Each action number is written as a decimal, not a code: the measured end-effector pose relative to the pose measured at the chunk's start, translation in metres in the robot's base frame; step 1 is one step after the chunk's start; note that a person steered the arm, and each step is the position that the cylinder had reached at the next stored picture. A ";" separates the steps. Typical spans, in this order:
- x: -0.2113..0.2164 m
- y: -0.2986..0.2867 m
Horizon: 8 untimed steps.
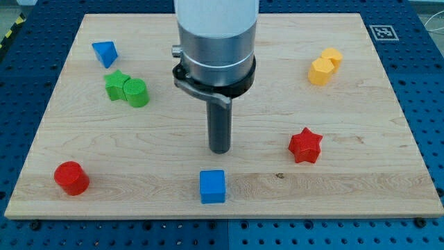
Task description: Push the red star down a bit
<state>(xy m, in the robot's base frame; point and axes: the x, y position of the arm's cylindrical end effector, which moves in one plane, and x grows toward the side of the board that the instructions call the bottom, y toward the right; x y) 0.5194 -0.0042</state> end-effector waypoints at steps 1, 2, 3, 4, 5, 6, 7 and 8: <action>-0.013 0.019; -0.018 0.039; -0.018 0.060; -0.015 0.068; -0.015 0.079; -0.015 0.085; -0.015 0.091; -0.015 0.096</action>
<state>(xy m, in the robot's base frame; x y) 0.5048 0.0920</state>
